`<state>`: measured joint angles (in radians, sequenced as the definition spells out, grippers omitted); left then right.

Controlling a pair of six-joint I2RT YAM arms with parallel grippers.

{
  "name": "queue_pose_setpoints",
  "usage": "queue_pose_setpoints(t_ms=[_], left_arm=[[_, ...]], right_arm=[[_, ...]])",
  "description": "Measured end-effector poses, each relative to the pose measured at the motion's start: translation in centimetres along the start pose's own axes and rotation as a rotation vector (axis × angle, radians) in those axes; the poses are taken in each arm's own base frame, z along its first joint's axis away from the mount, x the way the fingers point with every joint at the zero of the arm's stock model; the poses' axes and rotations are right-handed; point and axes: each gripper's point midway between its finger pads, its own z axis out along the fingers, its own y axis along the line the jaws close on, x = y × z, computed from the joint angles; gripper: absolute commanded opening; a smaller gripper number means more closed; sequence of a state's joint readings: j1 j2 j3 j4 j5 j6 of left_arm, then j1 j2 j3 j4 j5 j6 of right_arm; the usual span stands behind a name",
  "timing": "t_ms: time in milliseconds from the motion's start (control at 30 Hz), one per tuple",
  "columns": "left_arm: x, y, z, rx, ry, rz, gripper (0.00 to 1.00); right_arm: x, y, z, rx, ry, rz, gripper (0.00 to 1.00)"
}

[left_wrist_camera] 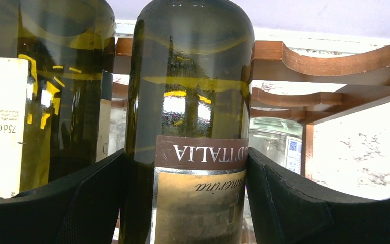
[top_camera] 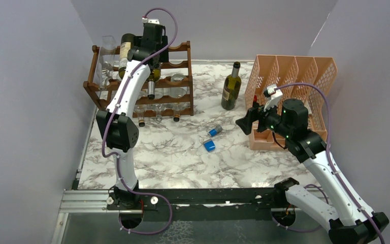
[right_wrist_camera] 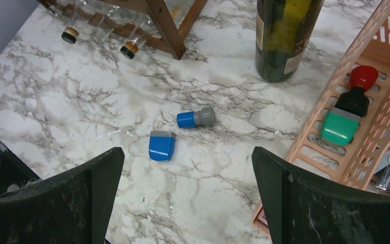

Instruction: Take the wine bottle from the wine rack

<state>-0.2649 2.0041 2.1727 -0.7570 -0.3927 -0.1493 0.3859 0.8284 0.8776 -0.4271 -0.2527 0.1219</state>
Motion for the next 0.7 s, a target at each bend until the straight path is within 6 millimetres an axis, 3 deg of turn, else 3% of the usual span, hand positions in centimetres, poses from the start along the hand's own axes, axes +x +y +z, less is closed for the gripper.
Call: queue_pose_setpoints(t_ms=[333,700], left_arm=[[-1.2,-0.3,-2.9,0.072,-0.014,-0.048,0.40],[-2.4,-0.6,-9.9,0.225,-0.061,-0.144,0.36]], right_arm=[[0.1,0.0,0.1,0.000,0.003,0.001,0.99],[-0.1,0.0,-0.2,0.005,-0.013,0.003,1.00]])
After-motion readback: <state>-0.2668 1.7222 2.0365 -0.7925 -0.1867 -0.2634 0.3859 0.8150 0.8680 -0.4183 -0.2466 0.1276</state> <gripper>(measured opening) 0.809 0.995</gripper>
